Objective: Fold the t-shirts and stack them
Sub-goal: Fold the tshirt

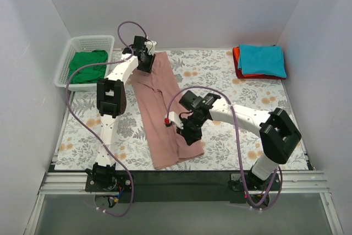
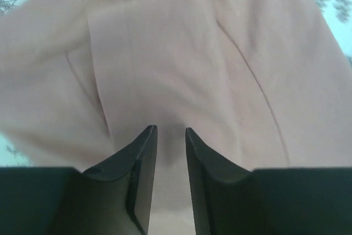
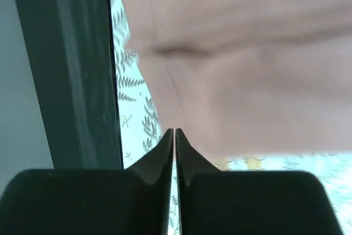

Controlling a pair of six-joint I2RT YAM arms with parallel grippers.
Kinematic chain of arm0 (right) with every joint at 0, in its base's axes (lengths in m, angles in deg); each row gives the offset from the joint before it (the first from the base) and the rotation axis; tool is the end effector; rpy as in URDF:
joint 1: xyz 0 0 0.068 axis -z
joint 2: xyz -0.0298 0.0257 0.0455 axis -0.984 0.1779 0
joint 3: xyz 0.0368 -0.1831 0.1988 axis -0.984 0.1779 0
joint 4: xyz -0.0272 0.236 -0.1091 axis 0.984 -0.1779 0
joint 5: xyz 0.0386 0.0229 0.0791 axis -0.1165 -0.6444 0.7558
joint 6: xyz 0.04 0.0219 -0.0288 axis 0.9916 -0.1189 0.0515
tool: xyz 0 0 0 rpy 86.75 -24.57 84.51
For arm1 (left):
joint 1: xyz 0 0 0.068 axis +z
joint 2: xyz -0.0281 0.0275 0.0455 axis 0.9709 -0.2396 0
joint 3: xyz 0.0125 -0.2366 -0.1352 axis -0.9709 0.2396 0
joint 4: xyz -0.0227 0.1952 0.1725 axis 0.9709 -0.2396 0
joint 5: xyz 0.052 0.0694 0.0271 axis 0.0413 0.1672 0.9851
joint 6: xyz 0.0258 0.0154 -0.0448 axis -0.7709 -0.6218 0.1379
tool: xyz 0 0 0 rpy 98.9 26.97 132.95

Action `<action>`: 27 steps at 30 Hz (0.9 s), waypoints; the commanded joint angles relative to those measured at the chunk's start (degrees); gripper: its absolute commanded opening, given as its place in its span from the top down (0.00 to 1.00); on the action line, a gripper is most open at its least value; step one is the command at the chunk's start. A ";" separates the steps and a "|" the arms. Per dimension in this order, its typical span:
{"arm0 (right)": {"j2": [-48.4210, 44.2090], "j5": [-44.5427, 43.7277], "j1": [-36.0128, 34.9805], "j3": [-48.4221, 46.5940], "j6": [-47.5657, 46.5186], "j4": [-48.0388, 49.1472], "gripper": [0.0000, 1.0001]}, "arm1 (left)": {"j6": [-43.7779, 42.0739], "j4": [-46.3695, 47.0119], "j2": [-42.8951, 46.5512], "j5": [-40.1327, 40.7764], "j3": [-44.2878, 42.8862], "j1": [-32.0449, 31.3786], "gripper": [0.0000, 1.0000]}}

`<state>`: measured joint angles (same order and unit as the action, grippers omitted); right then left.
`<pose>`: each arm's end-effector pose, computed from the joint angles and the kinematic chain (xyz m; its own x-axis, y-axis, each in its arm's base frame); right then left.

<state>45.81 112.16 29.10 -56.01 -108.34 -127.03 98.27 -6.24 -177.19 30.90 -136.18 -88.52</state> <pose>0.1845 0.2501 0.2068 -0.0753 -0.8912 -0.4473 -0.9749 -0.0284 0.2207 0.5376 -0.1218 0.1771 -0.8462 -0.3163 -0.4289 -0.1714 0.9236 -0.3428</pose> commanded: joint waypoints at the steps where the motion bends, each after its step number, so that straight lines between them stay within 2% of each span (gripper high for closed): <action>1: -3.01 7.43 4.24 -7.01 5.36 -3.36 0.91 | -0.89 12.73 17.24 1.89 14.13 -1.68 0.72; 3: -2.48 5.24 6.08 -7.11 5.10 -1.44 0.91 | -0.01 15.64 24.37 0.40 22.47 -1.68 0.72; 6: 1.12 1.80 7.59 -7.45 6.85 2.16 0.91 | 2.80 14.87 28.86 -1.44 27.77 -1.68 0.75; 10: 6.82 -0.22 7.67 -9.47 10.37 8.06 0.91 | 7.62 11.80 30.37 -2.68 32.35 -1.59 0.84; 13: 10.34 1.61 7.59 -11.93 13.44 10.79 0.91 | 9.21 10.65 29.85 -2.15 34.99 -1.42 0.93; 14: 10.88 2.15 7.50 -12.11 14.15 12.27 0.91 | 9.66 10.73 29.76 -2.06 35.53 -1.33 0.93; 18: 12.73 4.25 6.71 -10.45 16.87 15.27 0.91 | 11.33 10.74 26.51 -3.12 34.48 -0.63 0.95; 27: 12.21 6.28 6.27 -1.04 21.01 18.97 0.92 | 10.27 5.90 12.89 -9.36 24.82 -1.24 0.96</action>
<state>58.88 115.99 35.68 -58.55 -89.78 -109.85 108.61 2.08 -163.42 25.19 -108.36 -89.20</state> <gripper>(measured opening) 0.086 0.041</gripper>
